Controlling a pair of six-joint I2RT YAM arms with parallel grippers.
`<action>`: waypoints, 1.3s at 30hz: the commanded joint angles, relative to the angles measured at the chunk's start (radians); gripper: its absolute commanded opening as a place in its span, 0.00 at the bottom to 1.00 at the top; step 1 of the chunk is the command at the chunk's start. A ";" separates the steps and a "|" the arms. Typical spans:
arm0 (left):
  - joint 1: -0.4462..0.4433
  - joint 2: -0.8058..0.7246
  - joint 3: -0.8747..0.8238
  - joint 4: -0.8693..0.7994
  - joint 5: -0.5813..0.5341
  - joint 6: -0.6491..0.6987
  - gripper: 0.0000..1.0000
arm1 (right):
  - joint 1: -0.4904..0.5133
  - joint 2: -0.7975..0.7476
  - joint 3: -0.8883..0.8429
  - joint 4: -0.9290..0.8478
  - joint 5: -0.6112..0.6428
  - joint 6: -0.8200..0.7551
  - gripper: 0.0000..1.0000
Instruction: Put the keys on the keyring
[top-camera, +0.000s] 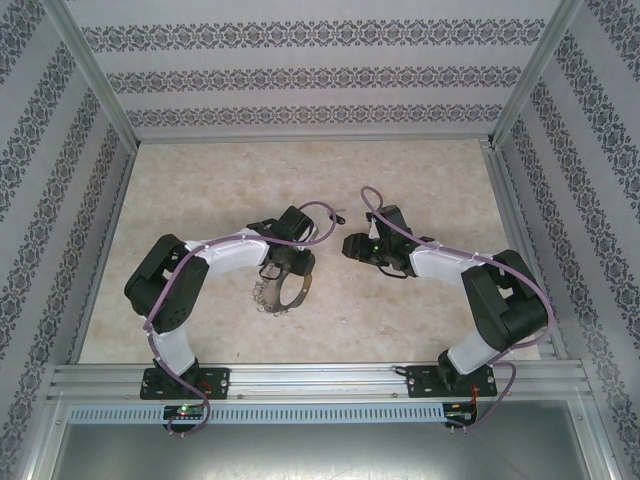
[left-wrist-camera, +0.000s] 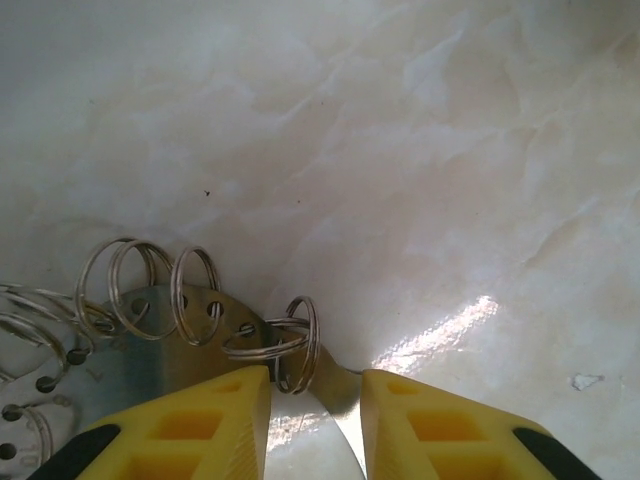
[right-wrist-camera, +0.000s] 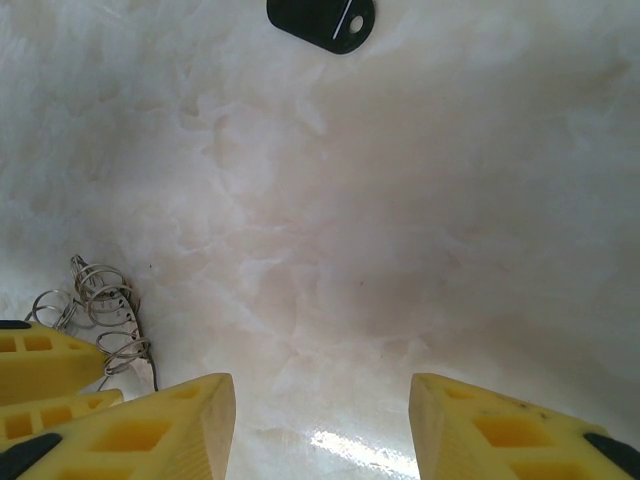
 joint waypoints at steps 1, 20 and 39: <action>-0.011 0.020 0.030 0.014 -0.013 0.021 0.29 | -0.011 0.001 -0.013 0.025 -0.006 -0.017 0.49; -0.011 0.069 0.051 0.055 -0.053 0.022 0.26 | -0.012 -0.010 -0.032 0.042 -0.019 -0.020 0.48; -0.011 -0.072 0.123 -0.092 -0.066 0.207 0.00 | -0.042 -0.101 -0.011 0.049 -0.111 -0.071 0.45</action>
